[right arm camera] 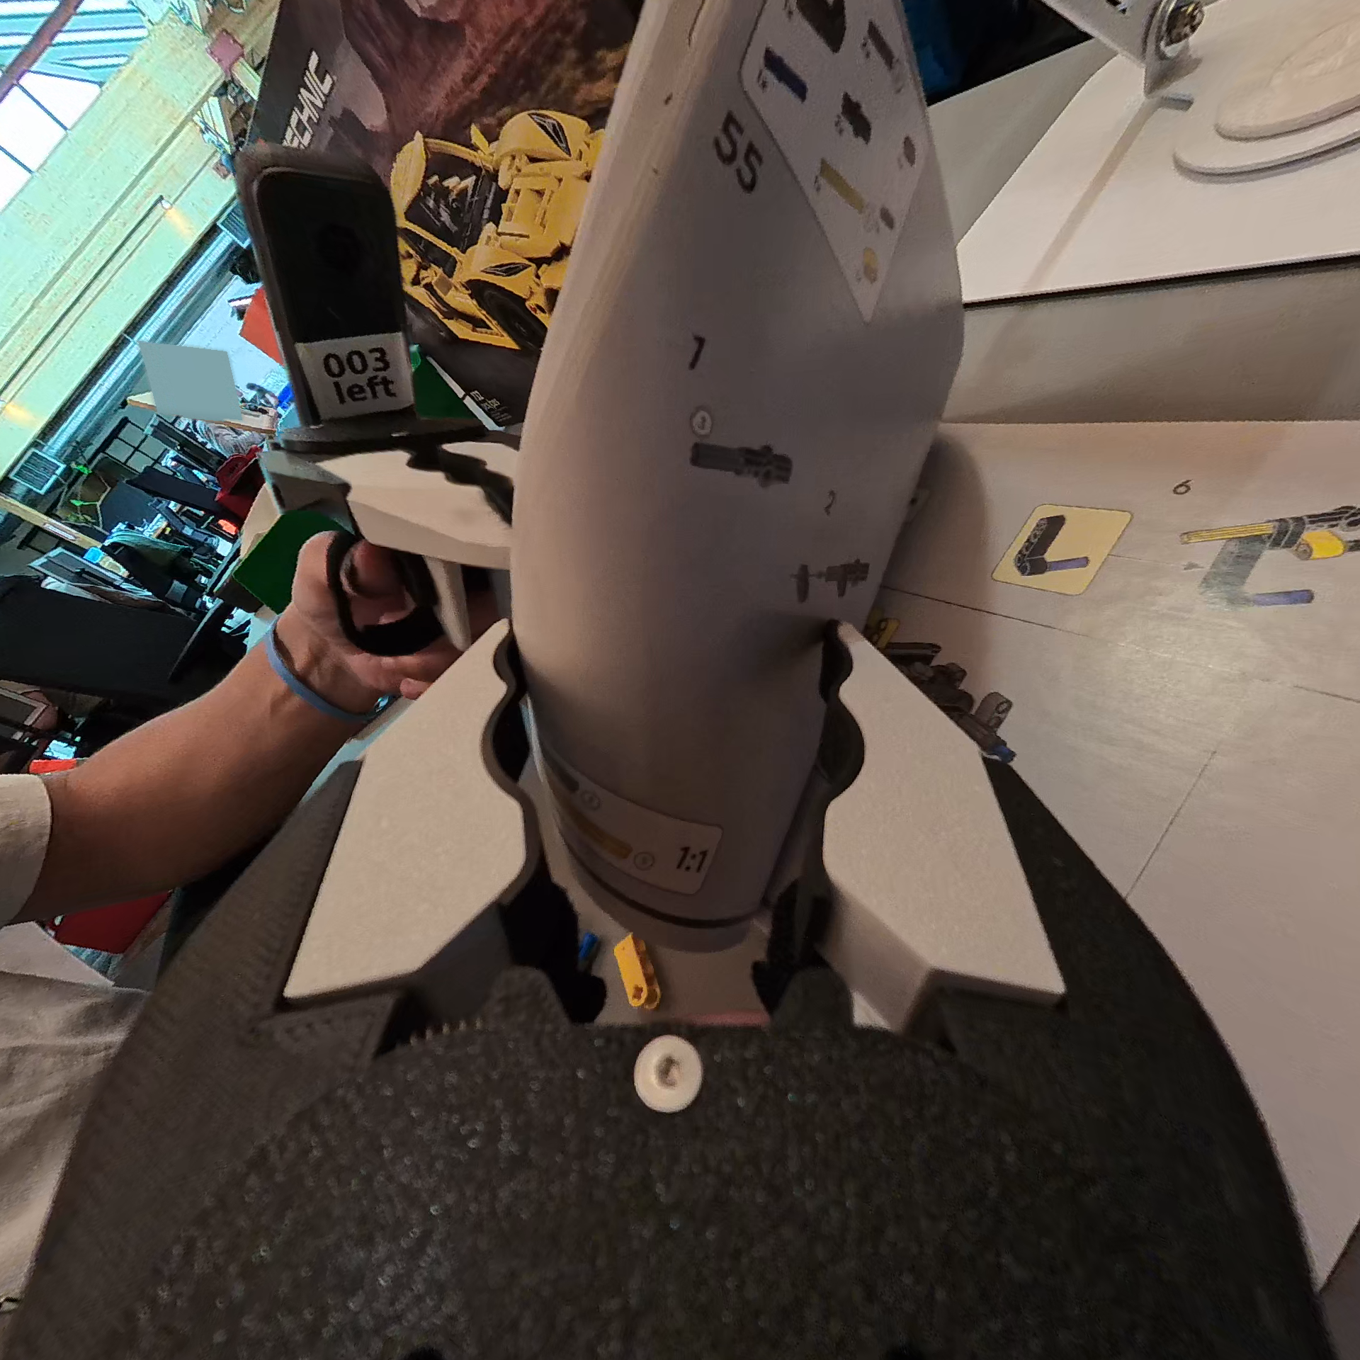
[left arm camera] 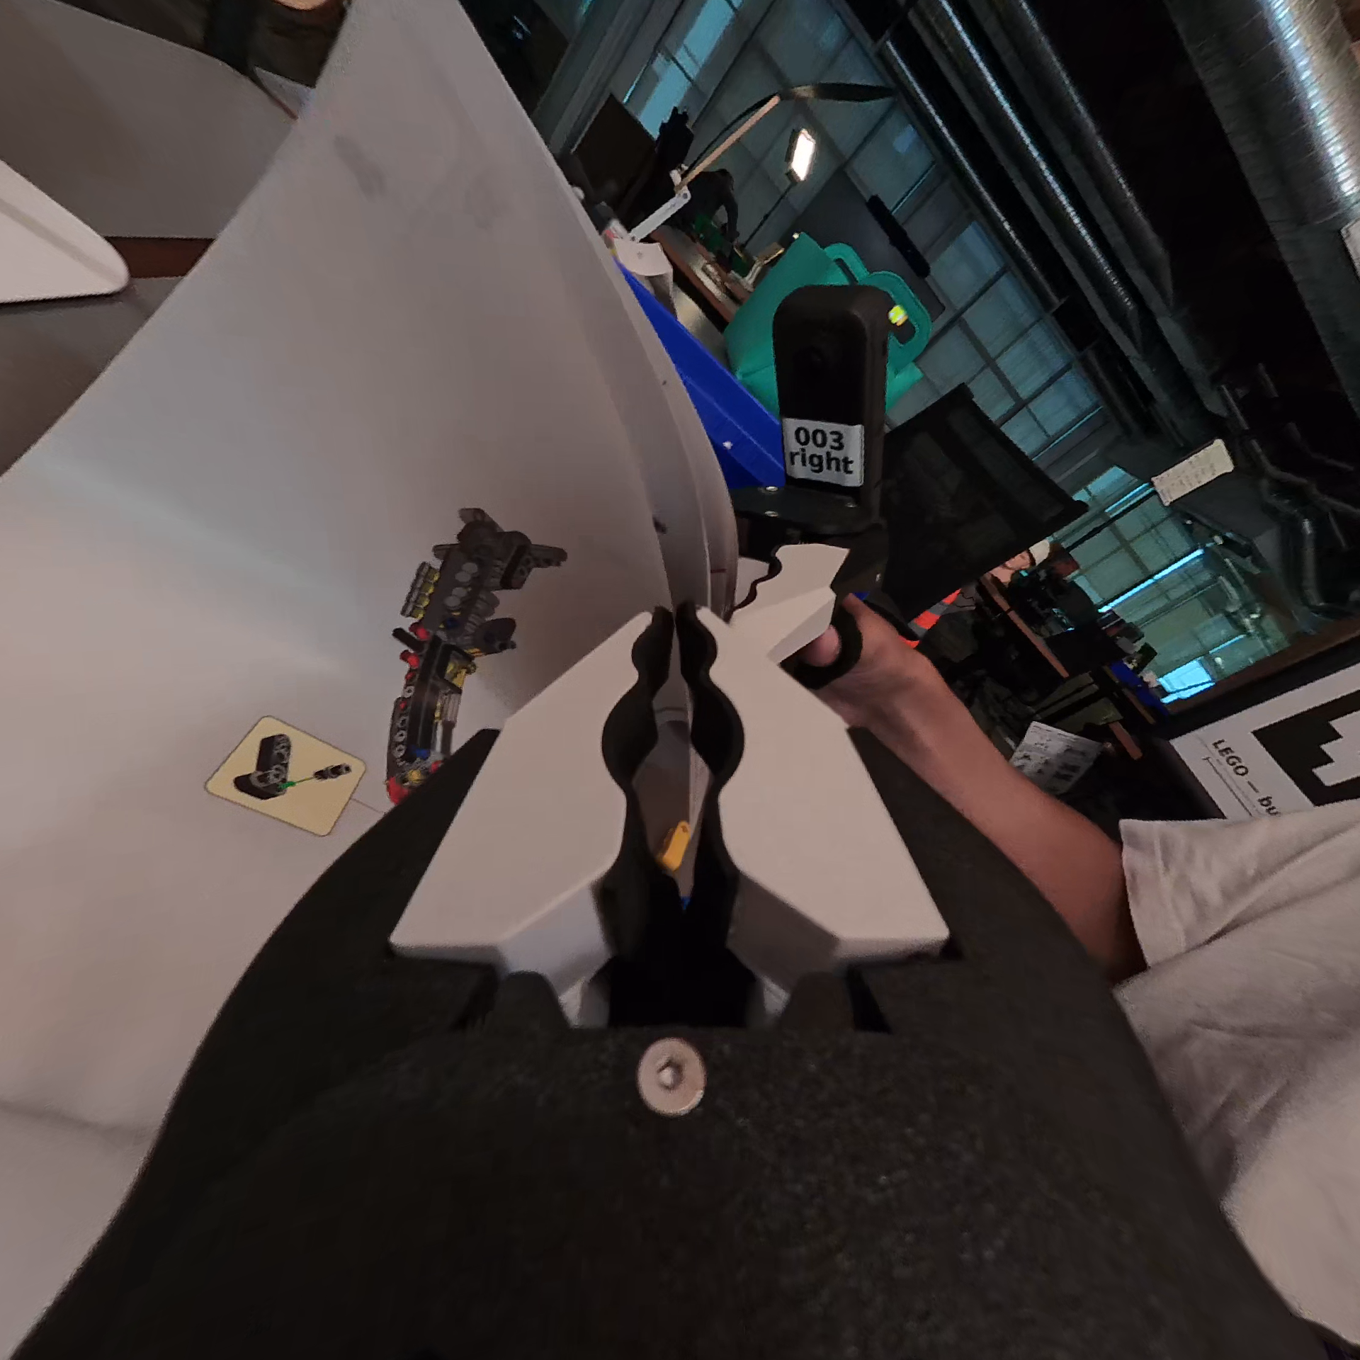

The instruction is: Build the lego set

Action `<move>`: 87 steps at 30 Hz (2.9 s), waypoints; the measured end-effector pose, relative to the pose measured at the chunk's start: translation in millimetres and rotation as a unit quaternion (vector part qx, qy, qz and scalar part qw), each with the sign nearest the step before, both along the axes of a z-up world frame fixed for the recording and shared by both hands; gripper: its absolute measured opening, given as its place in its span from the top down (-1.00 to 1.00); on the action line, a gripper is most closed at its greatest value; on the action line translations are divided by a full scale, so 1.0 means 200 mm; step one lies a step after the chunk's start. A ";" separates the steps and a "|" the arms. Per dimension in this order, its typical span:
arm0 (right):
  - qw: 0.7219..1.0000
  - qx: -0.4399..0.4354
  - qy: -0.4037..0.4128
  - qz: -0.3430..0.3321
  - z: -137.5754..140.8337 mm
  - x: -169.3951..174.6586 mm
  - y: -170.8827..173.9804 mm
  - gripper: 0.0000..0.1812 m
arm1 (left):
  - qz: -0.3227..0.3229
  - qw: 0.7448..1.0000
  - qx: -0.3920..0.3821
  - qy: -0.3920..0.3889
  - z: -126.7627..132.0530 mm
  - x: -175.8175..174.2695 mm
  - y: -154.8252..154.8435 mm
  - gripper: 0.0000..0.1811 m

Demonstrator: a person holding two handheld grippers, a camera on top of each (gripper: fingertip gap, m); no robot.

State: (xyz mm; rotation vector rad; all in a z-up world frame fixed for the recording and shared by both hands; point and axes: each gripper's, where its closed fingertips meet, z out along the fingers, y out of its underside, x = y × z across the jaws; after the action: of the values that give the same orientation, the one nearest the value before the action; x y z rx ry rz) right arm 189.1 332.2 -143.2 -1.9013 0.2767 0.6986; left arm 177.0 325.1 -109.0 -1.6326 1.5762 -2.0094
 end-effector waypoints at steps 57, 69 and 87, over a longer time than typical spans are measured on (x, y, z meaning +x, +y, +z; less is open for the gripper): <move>0.885 -0.135 -0.395 0.206 -0.33 -0.58 0.34 1.00 | 0.195 0.915 0.327 0.136 -0.05 -0.61 0.71 0.98; 0.889 -0.129 -0.395 0.192 -0.33 -0.58 0.34 1.00 | 0.171 0.888 0.349 0.245 -0.49 -0.19 0.75 1.00; 0.940 -0.069 -0.319 0.103 -0.06 -0.57 0.26 0.74 | 0.383 0.876 0.284 0.071 0.01 -0.75 0.88 0.71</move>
State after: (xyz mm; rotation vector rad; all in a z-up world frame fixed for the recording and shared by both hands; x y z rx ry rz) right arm 76.0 385.2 -154.9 -2.2005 -0.2970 0.1653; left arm 27.8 500.7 -106.7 -1.7594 1.1071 -0.9370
